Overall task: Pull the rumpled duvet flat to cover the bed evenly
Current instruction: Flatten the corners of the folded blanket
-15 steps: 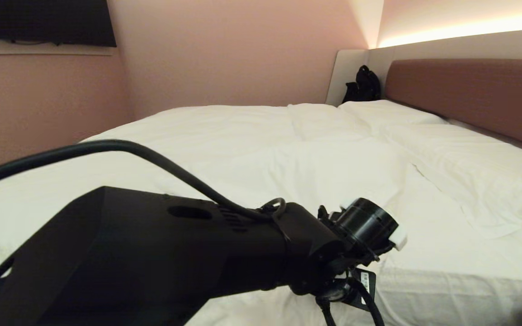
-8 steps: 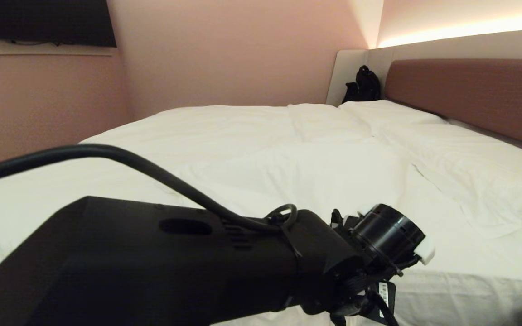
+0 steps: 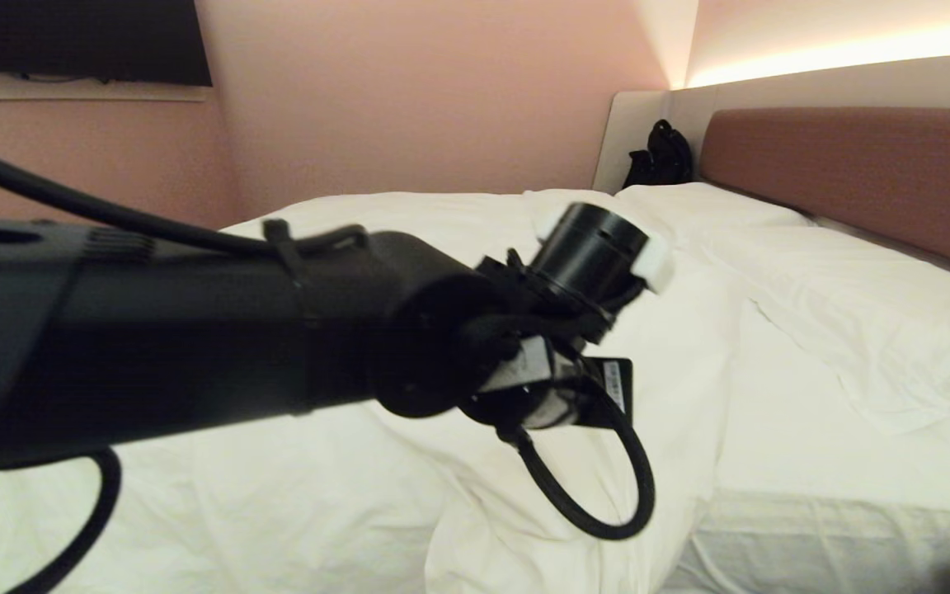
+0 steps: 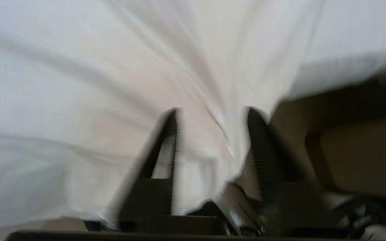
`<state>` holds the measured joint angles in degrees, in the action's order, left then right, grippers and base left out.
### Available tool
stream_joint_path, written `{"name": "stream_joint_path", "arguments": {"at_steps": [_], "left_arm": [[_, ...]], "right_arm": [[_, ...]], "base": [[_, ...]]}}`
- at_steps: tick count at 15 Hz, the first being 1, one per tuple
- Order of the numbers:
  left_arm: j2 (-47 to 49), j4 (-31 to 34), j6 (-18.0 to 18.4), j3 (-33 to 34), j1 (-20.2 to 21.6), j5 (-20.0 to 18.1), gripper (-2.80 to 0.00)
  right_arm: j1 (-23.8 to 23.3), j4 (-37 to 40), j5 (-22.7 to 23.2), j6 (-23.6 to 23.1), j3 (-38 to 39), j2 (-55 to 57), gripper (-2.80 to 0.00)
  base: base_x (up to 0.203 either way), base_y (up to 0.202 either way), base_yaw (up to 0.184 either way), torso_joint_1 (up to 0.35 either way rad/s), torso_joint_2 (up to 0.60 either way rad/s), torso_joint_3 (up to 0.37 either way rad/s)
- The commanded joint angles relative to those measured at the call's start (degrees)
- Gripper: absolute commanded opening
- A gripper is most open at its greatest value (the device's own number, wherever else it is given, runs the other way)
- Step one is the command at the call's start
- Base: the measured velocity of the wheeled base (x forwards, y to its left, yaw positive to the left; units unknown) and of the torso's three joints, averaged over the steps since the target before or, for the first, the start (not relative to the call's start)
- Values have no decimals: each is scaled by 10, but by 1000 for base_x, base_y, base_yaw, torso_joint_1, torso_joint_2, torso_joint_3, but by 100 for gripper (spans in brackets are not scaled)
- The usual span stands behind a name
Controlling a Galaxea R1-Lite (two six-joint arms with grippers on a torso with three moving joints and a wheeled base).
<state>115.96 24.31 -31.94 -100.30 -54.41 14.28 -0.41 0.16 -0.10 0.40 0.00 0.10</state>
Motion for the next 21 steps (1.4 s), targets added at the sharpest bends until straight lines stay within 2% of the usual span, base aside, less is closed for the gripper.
{"name": "stream_joint_path", "arguments": {"at_steps": [1,3,5,8,11,14,16,19,20,21], "left_arm": [[-45,1,13,-7,28,2,-280],[-94,1,32,-9,76,8,-280],[-146,2,61,3,115,38,-280],[-245,2,107,64,136,90,-280],[-349,2,131,136,153,137,-280],[-500,1,149,216,267,155,-280],[-564,-1,156,265,338,160,-280],[-707,-43,175,378,465,160,-280],[-733,-65,188,410,490,159,-280],[-769,-100,214,451,495,159,-280]], "right_arm": [[0,0,0,0,0,0,-280],[0,0,0,-1,0,0,-280],[0,0,0,-1,-1,0,-280],[0,0,0,0,0,0,-280],[0,0,0,0,0,0,-280],[0,0,0,-1,0,0,-280],[0,0,0,0,0,0,-280],[0,0,0,0,0,0,-280],[0,0,0,-1,0,0,-280],[0,0,0,0,0,0,-280]], "base": [[0,0,0,0,0,0],[0,0,0,0,0,0],[0,0,0,0,0,0],[0,0,0,0,0,0],[0,0,0,0,0,0],[0,0,0,0,0,0],[0,0,0,0,0,0],[0,0,0,0,0,0],[0,0,0,0,0,0],[0,0,0,0,0,0]]}}
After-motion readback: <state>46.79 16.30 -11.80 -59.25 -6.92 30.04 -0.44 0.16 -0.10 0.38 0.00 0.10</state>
